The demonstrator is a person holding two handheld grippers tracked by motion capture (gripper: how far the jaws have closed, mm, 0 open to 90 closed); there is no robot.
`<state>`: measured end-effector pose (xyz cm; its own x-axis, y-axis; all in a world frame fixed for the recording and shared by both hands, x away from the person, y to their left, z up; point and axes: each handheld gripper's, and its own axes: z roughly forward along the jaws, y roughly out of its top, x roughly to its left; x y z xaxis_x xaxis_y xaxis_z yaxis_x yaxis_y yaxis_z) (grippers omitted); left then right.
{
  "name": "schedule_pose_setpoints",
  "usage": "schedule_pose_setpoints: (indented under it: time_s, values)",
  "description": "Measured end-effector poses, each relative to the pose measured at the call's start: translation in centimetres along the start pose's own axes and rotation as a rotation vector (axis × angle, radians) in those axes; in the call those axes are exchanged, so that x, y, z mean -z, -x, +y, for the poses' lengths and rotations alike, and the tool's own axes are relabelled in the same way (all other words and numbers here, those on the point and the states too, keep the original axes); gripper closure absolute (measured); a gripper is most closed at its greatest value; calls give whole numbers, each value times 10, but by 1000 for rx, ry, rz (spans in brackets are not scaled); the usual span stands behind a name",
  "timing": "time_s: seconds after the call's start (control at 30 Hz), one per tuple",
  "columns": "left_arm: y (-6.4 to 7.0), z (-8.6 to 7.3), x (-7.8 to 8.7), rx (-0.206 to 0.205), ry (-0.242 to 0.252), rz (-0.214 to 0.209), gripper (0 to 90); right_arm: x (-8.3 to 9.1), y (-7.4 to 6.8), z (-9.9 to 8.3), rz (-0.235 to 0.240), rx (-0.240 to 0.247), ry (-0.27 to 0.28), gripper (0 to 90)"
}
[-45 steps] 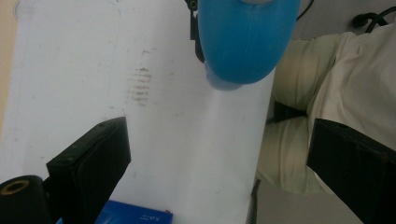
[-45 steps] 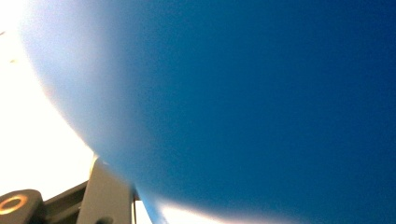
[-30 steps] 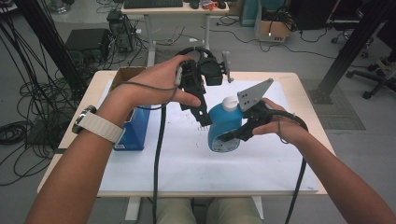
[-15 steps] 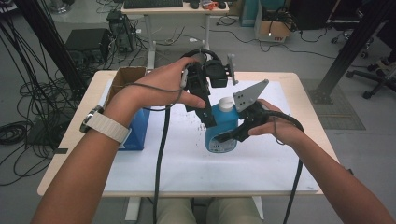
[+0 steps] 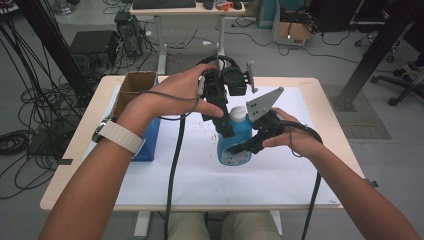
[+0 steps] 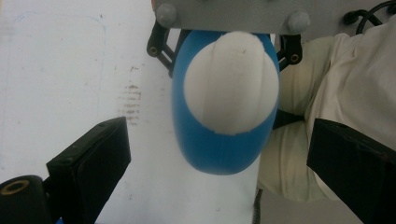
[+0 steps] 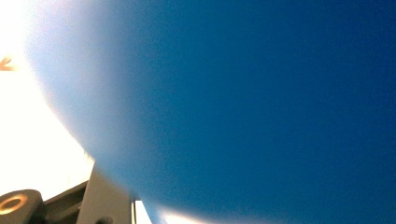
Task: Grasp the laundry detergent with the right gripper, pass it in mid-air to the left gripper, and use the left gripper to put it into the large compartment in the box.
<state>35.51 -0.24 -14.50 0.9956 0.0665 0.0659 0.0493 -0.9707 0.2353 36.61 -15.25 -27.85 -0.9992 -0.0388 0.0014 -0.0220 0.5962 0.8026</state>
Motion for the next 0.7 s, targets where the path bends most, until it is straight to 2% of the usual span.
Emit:
schedule_pose_setpoints:
  time_s: [0.13, 0.17, 0.27, 0.3, 0.37, 0.7]
  values:
    - [-1, 1, -1, 2, -3, -2, 64, -2, 1, 0, -15, 7, -4, 437]
    - [-1, 1, -2, -1, 0, -1, 64, -2, 0, 0, -3, 3, -5, 437]
    - [-2, 2, -3, 3, -5, -3, 64, -4, 0, 0, -11, 13, -5, 437]
    - [-2, 2, -3, 2, -4, -3, 64, -3, -1, 0, -6, -4, -11, 437]
    - [-2, 3, -4, 2, -7, -4, 64, -3, -1, 0, -16, 0, -11, 437]
    - [-3, 6, -6, 3, -12, -6, 66, -5, -1, 1, -6, 6, -12, 437]
